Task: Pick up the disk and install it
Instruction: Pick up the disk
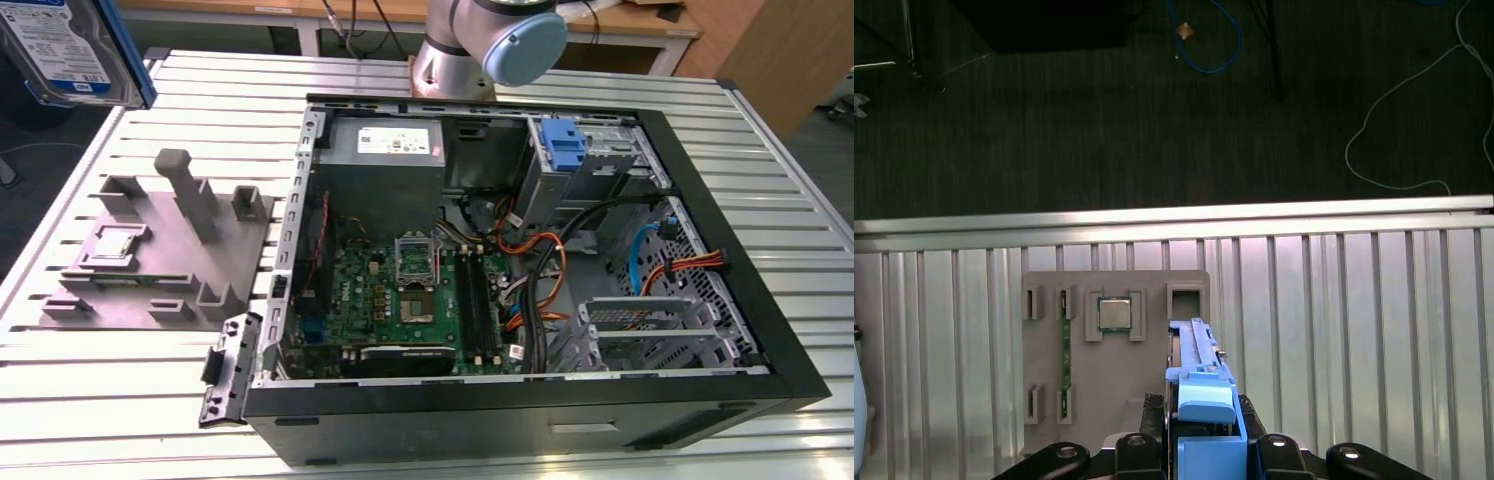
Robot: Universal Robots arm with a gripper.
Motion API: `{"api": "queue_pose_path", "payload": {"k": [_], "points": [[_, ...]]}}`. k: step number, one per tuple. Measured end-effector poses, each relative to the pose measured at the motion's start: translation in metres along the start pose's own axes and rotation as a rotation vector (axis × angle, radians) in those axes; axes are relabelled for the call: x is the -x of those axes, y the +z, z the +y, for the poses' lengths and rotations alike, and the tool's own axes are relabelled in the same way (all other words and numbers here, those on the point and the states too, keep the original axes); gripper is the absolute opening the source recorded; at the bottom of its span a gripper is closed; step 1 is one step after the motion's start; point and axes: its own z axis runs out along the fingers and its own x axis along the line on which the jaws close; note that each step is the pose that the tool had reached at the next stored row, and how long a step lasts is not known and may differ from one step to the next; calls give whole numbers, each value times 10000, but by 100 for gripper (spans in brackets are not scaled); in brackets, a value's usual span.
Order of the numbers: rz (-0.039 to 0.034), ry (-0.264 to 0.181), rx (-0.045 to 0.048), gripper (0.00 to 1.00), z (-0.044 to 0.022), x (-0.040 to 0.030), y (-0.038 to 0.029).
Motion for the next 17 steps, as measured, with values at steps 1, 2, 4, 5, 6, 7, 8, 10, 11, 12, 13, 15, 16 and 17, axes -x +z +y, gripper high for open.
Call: {"api": "queue_pose_path", "payload": {"k": [1, 2, 4, 5, 6, 7, 8, 10, 11, 12, 13, 15, 16, 17], "points": [[0, 0, 0, 36, 0, 0, 0], [0, 0, 1, 36, 0, 0, 0], [0, 0, 0, 36, -1, -1, 0], [0, -1, 2, 36, -2, -6, -1], [1, -1, 2, 36, -2, -20, -1], [1, -1, 1, 36, -2, -28, -1], [0, 1, 1, 36, -2, -31, -1], [-10, 1, 2, 36, -2, -33, -10], [-12, 1, 2, 36, -2, -33, -19], [-14, 1, 1, 36, -2, -33, -27], [-14, 0, 1, 36, -2, -33, -39], [-13, 0, 0, 36, -2, -33, -70], [-13, 0, 1, 36, -2, -33, -81], [-13, 0, 2, 36, -2, -32, -94]]}}
